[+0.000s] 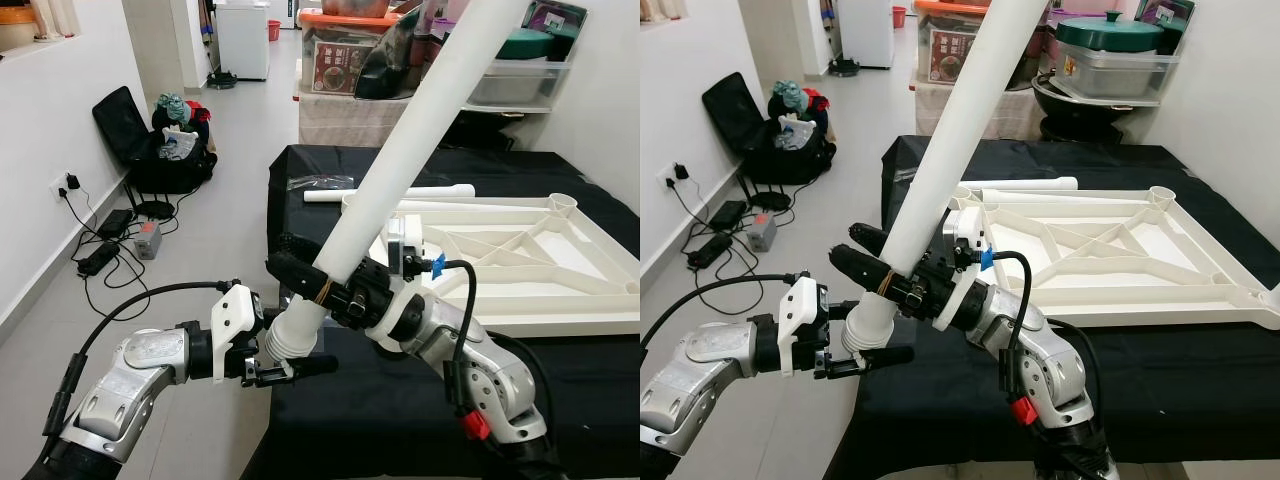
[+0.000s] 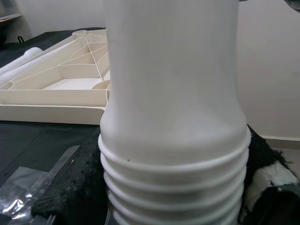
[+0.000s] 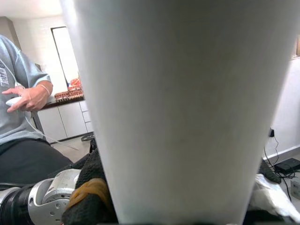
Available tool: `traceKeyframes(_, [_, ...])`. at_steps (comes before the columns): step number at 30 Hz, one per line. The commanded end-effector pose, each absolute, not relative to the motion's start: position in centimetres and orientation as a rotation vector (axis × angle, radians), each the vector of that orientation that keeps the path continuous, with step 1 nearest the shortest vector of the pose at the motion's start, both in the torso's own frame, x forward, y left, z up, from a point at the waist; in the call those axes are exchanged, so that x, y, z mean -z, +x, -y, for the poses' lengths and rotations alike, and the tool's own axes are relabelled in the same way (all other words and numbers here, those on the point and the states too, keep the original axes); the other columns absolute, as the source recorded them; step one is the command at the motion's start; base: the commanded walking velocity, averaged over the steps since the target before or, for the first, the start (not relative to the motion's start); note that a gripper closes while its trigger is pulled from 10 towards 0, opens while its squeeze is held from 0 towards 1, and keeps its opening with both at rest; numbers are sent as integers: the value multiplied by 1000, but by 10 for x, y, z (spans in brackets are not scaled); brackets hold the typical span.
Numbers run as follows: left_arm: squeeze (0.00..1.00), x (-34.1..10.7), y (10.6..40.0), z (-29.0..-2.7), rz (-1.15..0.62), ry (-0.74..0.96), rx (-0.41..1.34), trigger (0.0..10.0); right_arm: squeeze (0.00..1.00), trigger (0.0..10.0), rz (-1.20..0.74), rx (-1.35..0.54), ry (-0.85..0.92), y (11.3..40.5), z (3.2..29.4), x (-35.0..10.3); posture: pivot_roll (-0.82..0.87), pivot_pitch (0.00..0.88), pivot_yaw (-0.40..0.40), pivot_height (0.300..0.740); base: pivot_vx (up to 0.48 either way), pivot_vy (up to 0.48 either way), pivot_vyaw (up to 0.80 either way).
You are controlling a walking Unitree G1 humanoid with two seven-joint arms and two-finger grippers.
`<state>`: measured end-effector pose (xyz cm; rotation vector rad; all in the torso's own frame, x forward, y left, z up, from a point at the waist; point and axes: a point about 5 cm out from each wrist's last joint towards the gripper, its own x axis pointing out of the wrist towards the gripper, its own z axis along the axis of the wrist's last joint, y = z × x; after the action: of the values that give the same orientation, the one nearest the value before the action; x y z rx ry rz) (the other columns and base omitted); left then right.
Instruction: Building children table
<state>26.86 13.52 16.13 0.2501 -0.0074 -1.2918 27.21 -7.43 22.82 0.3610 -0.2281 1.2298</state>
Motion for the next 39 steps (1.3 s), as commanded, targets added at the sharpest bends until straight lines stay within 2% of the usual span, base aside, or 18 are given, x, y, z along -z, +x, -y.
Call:
traceKeyframes(1, [0,-156,265,-131,-8,286,1325,10000,0,0,285,-1223,412,270,77,-238,63,0,-64,740,0,0,0])
traceKeyframes(2, [0,-156,266,-131,-3,286,1316,10000,0,0,284,-1227,417,269,76,-237,61,0,-65,740,0,0,0])
traceKeyframes(3, [749,-156,268,-131,9,287,1300,10000,0,0,282,-1230,418,268,75,-237,59,0,-65,740,0,0,0])
traceKeyframes(4, [749,-156,268,-131,9,287,1300,10000,0,0,282,-1230,418,268,75,-237,59,0,-65,740,0,0,0])
traceKeyframes(5, [1000,-156,269,-132,18,279,1288,10000,0,0,281,-1231,420,267,75,-236,58,0,-64,740,0,0,0])
traceKeyframes(13, [1000,-162,279,-135,73,240,1195,10000,0,0,279,-1150,383,277,82,-234,61,0,-68,740,0,0,0])
traceKeyframes(15, [1000,-161,280,-138,77,227,1159,10000,0,0,272,-1035,320,292,95,-231,63,0,-69,740,0,0,0])
traceKeyframes(17, [1000,-161,280,-138,77,227,1159,10000,0,0,272,-1035,320,292,95,-231,63,0,-69,740,0,0,0])
traceKeyframes(18, [1000,-159,280,-140,77,221,1113,10000,0,0,254,-854,223,312,117,-226,62,0,-70,740,0,0,0])
traceKeyframes(19, [1000,-159,280,-140,77,221,1113,10000,0,0,254,-854,223,312,117,-226,62,0,-70,740,0,0,0])
traceKeyframes(20, [1000,-158,281,-141,76,226,1081,10000,0,0,244,-750,199,322,131,-225,64,0,-71,740,0,0,0])
traceKeyframes(21, [1000,-158,281,-141,76,226,1081,10000,0,0,244,-750,199,322,131,-225,64,0,-71,740,0,0,0])
traceKeyframes(25, [1000,-155,281,-141,67,235,1055,10000,0,0,204,-537,190,337,161,-218,71,0,-70,740,0,0,0])
traceKeyframes(33, [1000,-153,282,-146,64,234,1023,10000,0,0,180,-492,174,336,167,-212,63,0,-57,740,0,0,0])
traceKeyframes(36, [1000,-151,296,-157,66,284,862,10000,0,0,158,-509,148,330,166,-203,58,0,-53,740,0,0,0])
traceKeyframes(37, [1000,-151,296,-157,66,284,862,10000,0,0,158,-509,148,330,166,-203,58,0,-53,740,0,0,0])
traceKeyframes(38, [651,-150,300,-160,67,304,813,10000,0,0,154,-525,140,328,166,-200,58,0,-53,740,0,0,0])
traceKeyframes(39, [463,-149,303,-161,67,313,783,10000,0,0,151,-542,135,325,166,-198,60,0,-53,740,0,0,0])
